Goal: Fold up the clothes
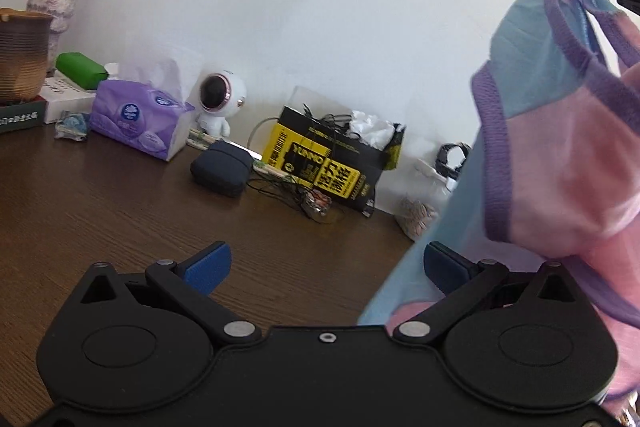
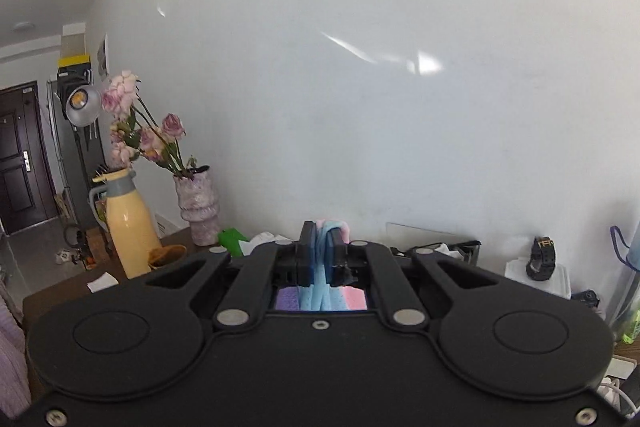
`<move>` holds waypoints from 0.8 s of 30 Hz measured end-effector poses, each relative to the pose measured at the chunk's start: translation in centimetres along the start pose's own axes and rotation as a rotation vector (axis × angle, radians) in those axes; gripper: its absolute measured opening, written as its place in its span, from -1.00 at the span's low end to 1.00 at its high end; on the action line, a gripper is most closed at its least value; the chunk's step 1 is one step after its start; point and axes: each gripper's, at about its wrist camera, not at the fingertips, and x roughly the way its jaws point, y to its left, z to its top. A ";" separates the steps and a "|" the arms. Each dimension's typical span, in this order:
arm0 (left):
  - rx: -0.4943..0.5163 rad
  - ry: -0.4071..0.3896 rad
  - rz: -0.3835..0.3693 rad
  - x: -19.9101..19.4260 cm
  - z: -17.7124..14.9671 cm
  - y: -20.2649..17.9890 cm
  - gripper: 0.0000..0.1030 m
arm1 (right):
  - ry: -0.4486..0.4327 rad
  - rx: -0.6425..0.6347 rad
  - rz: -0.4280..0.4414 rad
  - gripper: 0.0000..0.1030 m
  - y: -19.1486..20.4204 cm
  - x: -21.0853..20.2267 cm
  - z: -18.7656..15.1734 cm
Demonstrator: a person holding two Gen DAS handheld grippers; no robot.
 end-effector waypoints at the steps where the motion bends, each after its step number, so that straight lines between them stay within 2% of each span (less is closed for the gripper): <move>1: -0.030 -0.021 0.010 -0.3 0.4 0.5 1.00 | -0.015 -0.002 0.000 -0.87 0.1 0.0 0.3; 3: -0.089 -0.064 0.029 -0.9 1.1 1.4 1.00 | -0.033 -0.006 -0.021 -0.86 0.1 0.1 0.5; 5: -0.120 -0.072 0.062 -1.0 1.6 2.0 1.00 | 0.013 0.017 -0.109 -0.86 -1.7 1.1 -0.4; 8: -0.147 -0.062 0.112 -0.9 2.2 2.8 1.00 | 0.169 0.044 -0.288 -0.82 -6.2 3.2 -4.8; 9: -0.153 -0.052 0.127 -0.8 2.4 3.0 1.00 | 0.271 0.063 -0.334 -0.77 -8.5 4.2 -7.8; 11: -0.167 -0.037 0.148 -0.7 2.5 3.4 1.00 | 0.447 0.061 -0.432 -0.44 -11.7 5.4 -13.3; 12: -0.171 -0.032 0.151 -0.9 2.5 3.6 1.00 | 0.516 0.015 -0.469 -0.40 -12.3 5.6 -15.5; 14: -0.183 -0.027 0.162 -1.0 2.7 4.1 1.00 | 0.590 -0.087 -0.516 -0.25 -12.0 5.4 -18.3; 15: -0.193 -0.025 0.172 -1.0 2.7 4.4 1.00 | 0.616 -0.166 -0.523 -0.15 -11.2 5.2 -19.4; 17: -0.213 -0.017 0.193 -1.0 2.7 4.8 1.00 | 0.603 -0.293 -0.487 0.29 -8.6 5.2 -19.9; 19: -0.227 0.011 0.227 -0.7 2.4 5.2 1.00 | 0.543 -0.553 -0.381 0.45 -4.2 6.0 -20.5; 22: -0.226 0.027 0.248 -0.4 2.1 5.5 1.00 | 0.480 -0.992 -0.248 0.45 0.6 8.0 -23.0; 24: -0.215 0.026 0.253 -0.3 2.0 5.4 1.00 | 0.516 -1.122 -0.235 0.42 1.5 10.3 -24.1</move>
